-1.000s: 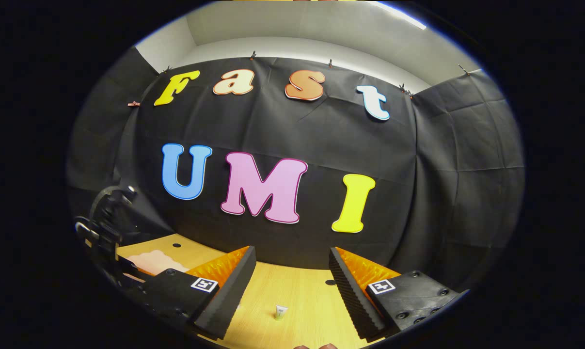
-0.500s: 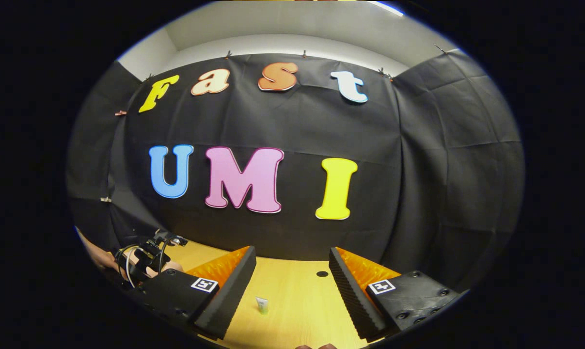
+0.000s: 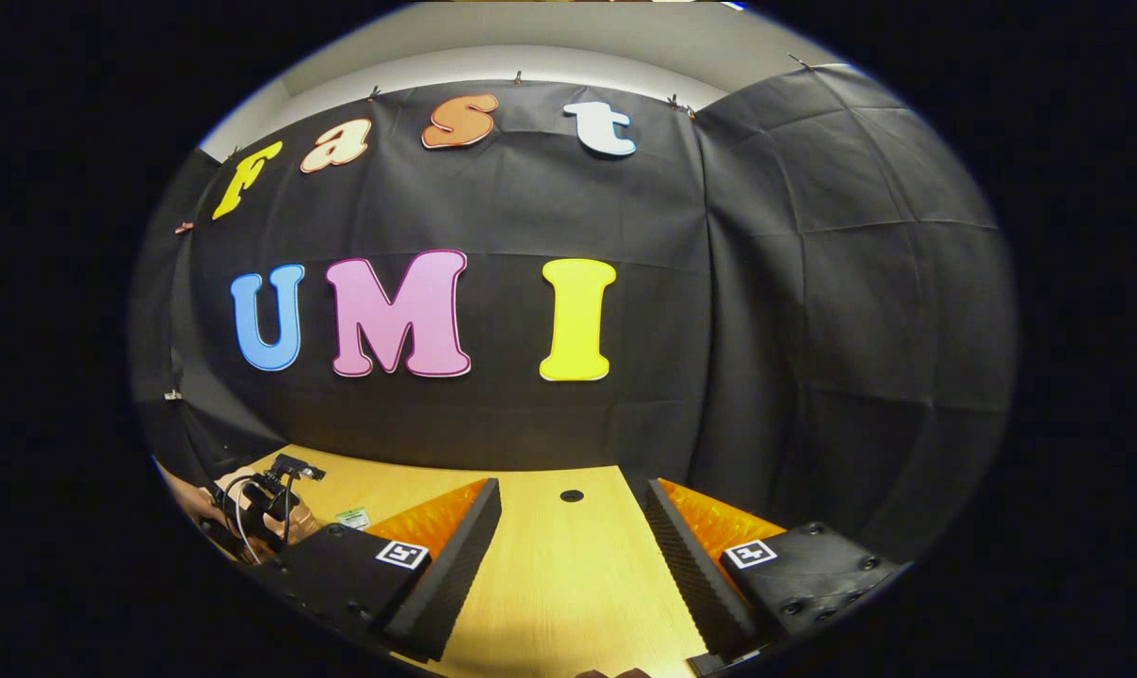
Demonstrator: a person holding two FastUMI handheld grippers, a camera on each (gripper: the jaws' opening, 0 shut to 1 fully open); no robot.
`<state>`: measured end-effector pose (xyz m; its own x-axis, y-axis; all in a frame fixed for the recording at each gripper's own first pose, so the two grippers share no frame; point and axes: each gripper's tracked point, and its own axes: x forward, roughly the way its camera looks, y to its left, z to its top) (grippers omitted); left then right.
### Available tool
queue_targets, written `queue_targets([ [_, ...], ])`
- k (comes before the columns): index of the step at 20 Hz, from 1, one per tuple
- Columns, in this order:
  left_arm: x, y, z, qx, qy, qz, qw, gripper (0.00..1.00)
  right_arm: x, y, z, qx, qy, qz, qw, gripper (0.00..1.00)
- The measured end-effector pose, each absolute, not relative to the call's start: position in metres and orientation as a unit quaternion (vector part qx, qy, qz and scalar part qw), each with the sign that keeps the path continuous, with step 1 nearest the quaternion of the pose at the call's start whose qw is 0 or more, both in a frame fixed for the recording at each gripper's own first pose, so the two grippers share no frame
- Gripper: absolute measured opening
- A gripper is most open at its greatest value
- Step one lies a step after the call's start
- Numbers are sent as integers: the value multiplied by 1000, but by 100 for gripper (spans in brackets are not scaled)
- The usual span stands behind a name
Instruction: First open the suitcase, pack the skin care products into it, and then close the suitcase.
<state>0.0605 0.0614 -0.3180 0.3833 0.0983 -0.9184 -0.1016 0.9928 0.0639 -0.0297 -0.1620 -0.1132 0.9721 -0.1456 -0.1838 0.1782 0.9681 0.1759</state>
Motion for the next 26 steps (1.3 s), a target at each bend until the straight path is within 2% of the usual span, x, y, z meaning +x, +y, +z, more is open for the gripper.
queue_targets([
  [1, 58, 61, -318, -5, 552, 56, 832, 27, -28, -162, -113, 99, 84, -80, 988, 98],
  [2, 61, 57, -311, -18, 549, 47, 834, 19, -26, -159, -111, 101, 83, -74, 989, 98],
  [4, 61, 55, -291, -23, 541, 38, 840, 17, -22, -155, -110, 97, 81, -65, 990, 98],
  [5, 61, 59, -278, -15, 536, 42, 843, 19, -19, -151, -110, 95, 80, -58, 991, 98],
  [6, 61, 64, -262, -10, 528, 43, 848, 14, -16, -147, -109, 93, 80, -51, 991, 98],
  [8, 61, 69, -224, -20, 503, 39, 863, 14, -9, -138, -108, 92, 77, -34, 992, 97],
  [15, 43, 157, -88, 5, 407, 120, 905, 13, 32, -85, -111, 120, 70, 48, 989, 98],
  [20, 18, 264, -26, 13, 321, 216, 922, 11, 44, -63, -101, 121, 70, 60, 988, 98],
  [23, 3, 353, -17, 35, 307, 278, 910, 11, 47, -45, -102, 118, 79, 41, 989, 98],
  [26, -6, 423, -27, 66, 313, 298, 899, 11, 54, -15, -98, 116, 94, 40, 988, 98],
])
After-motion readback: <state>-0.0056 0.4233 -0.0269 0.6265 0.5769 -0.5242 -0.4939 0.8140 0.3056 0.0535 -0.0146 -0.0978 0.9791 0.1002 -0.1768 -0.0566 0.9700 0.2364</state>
